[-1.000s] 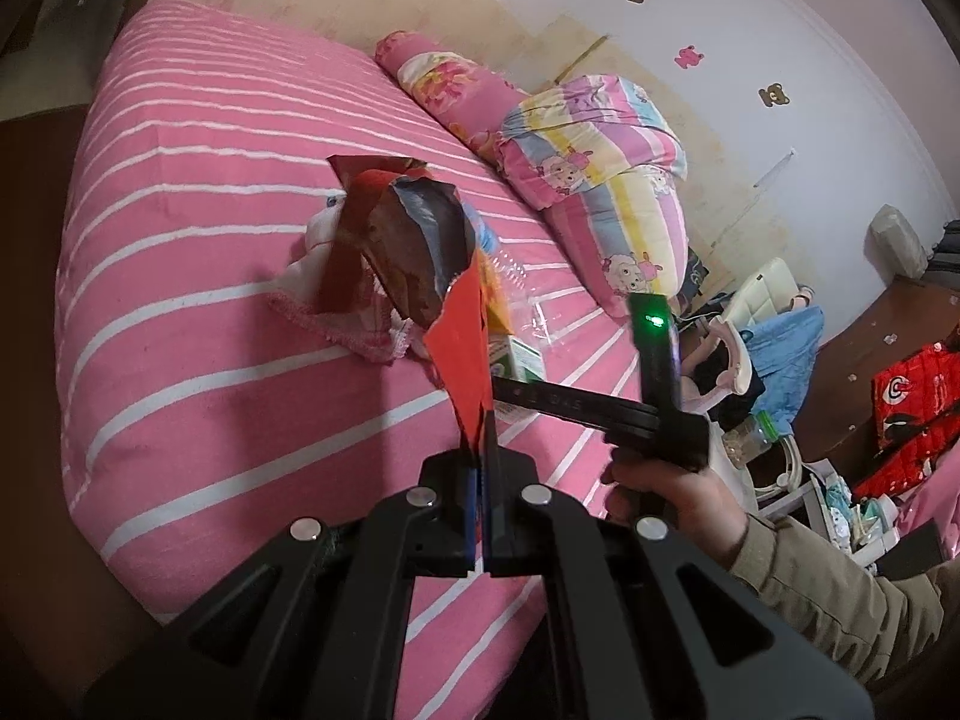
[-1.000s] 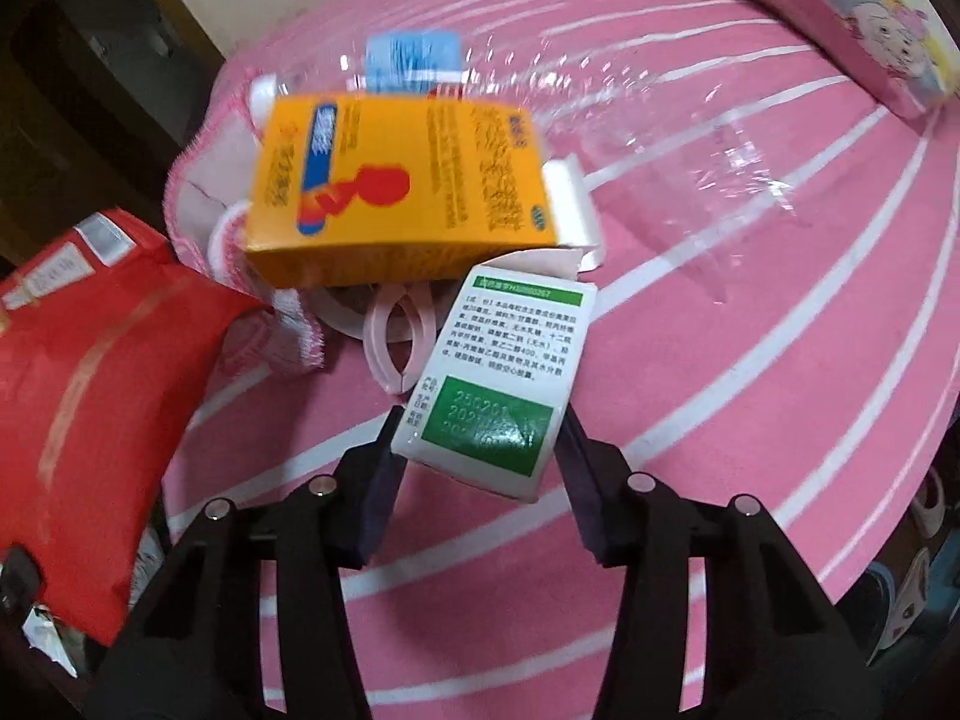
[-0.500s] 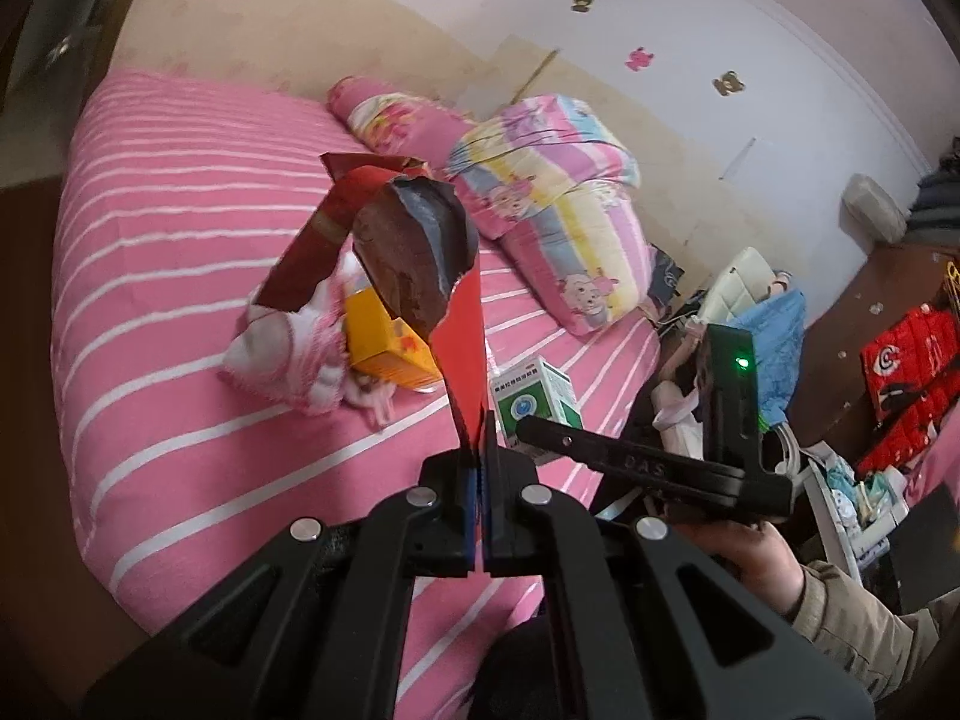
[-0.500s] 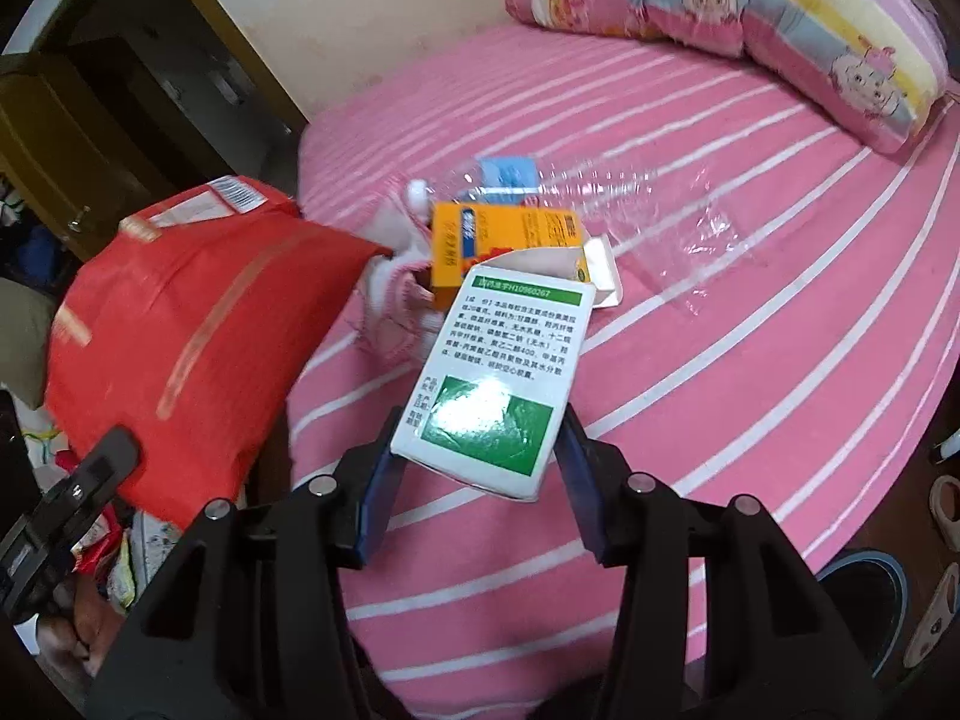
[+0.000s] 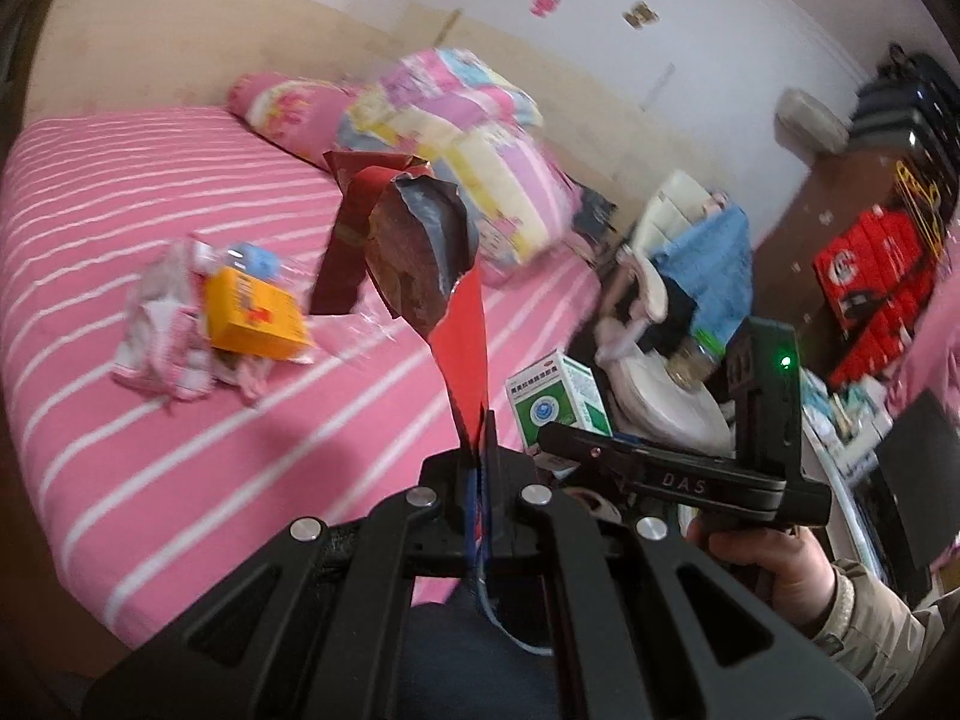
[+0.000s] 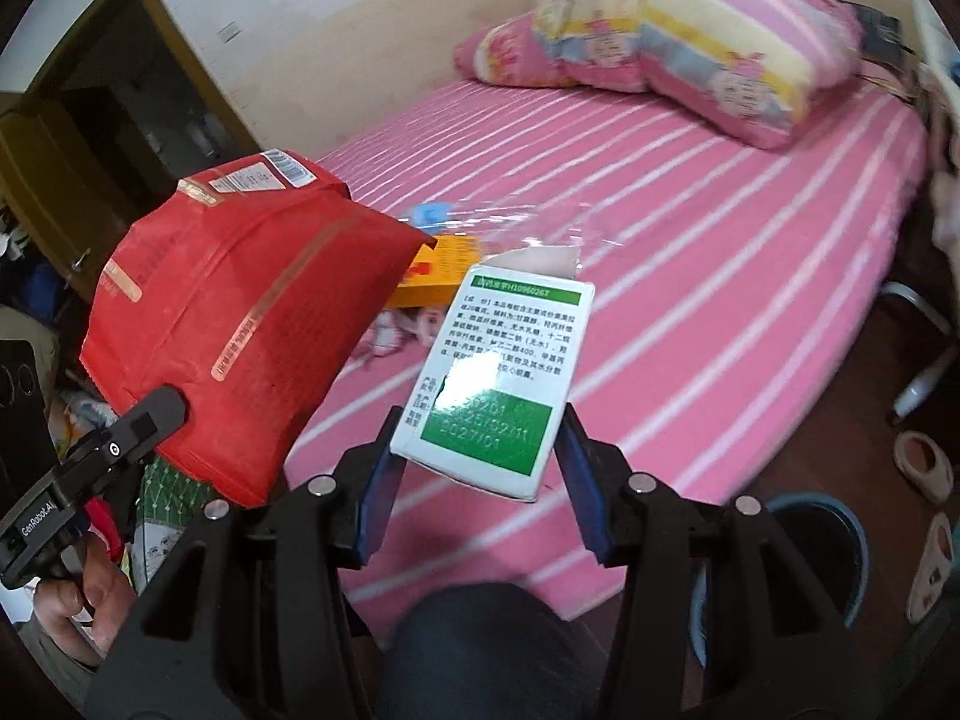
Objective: Collect trash
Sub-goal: 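Carry the red bag and green box with both tools over the blue bin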
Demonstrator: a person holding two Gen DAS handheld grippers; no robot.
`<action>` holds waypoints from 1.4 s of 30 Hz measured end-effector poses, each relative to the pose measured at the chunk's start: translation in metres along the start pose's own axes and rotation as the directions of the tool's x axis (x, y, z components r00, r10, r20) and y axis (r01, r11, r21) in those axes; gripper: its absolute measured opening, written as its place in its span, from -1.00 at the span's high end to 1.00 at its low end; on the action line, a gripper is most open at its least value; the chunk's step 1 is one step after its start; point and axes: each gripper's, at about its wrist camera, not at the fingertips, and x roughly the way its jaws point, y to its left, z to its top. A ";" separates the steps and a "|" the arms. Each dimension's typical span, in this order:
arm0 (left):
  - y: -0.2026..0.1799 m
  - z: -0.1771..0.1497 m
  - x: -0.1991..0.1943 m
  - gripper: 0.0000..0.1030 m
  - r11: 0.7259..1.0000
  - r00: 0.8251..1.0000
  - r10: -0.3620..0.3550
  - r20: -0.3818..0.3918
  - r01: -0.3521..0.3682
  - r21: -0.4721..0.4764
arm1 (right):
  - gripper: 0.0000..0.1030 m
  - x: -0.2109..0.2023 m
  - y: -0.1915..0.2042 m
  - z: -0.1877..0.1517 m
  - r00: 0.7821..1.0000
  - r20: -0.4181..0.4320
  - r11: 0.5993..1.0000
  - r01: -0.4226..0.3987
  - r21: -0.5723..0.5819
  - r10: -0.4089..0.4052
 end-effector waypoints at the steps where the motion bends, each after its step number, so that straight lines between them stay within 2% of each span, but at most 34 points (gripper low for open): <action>1: -0.008 -0.004 0.006 1.00 1.000 1.000 -0.010 -0.015 0.010 0.011 | 0.02 -0.005 -0.007 -0.003 1.000 0.005 1.000 0.011 0.008 -0.011; 6: -0.050 -0.026 0.041 1.00 0.996 0.993 -0.056 -0.106 0.063 0.064 | 0.02 -0.037 -0.048 -0.032 0.997 0.026 0.995 0.073 0.061 -0.075; 11: -0.086 -0.049 0.083 1.00 0.987 0.974 -0.093 -0.208 0.117 0.110 | 0.02 -0.057 -0.100 -0.065 0.991 0.023 0.982 0.125 0.144 -0.130; 15: -0.115 -0.070 0.120 1.00 0.976 0.949 -0.108 -0.296 0.158 0.149 | 0.02 -0.066 -0.140 -0.092 0.986 0.005 0.962 0.159 0.221 -0.164; 20: -0.138 -0.101 0.163 1.00 0.967 0.909 -0.115 -0.400 0.195 0.166 | 0.02 -0.071 -0.183 -0.123 0.981 -0.032 0.935 0.194 0.298 -0.194; 26: -0.155 -0.138 0.217 0.99 0.964 0.844 -0.112 -0.525 0.222 0.150 | 0.02 -0.061 -0.226 -0.158 0.970 -0.105 0.898 0.241 0.368 -0.217; 28: -0.158 -0.152 0.240 0.99 0.964 0.808 -0.108 -0.579 0.227 0.137 | 0.02 -0.053 -0.240 -0.168 0.966 -0.135 0.886 0.258 0.385 -0.222; 30: -0.159 -0.162 0.256 0.99 0.966 0.786 -0.097 -0.610 0.223 0.133 | 0.02 -0.044 -0.252 -0.177 0.961 -0.162 0.876 0.270 0.399 -0.222; 35: -0.156 -0.196 0.303 0.99 0.972 0.715 -0.063 -0.696 0.202 0.119 | 0.02 -0.023 -0.277 -0.198 0.950 -0.222 0.857 0.296 0.421 -0.219; 37: -0.158 -0.201 0.318 0.99 0.973 0.696 -0.067 -0.715 0.203 0.108 | 0.02 -0.014 -0.283 -0.204 0.945 -0.245 0.854 0.307 0.421 -0.218; 40: -0.161 -0.212 0.339 0.99 0.968 0.672 -0.043 -0.739 0.212 0.137 | 0.02 -0.002 -0.291 -0.208 0.937 -0.275 0.845 0.321 0.428 -0.216; 41: -0.160 -0.218 0.348 0.99 0.968 0.658 -0.032 -0.753 0.209 0.142 | 0.02 0.001 -0.294 -0.209 0.935 -0.281 0.843 0.324 0.429 -0.216; 42: -0.158 -0.221 0.355 0.99 0.967 0.652 -0.010 -0.758 0.199 0.158 | 0.01 0.005 -0.297 -0.209 0.933 -0.286 0.842 0.328 0.429 -0.218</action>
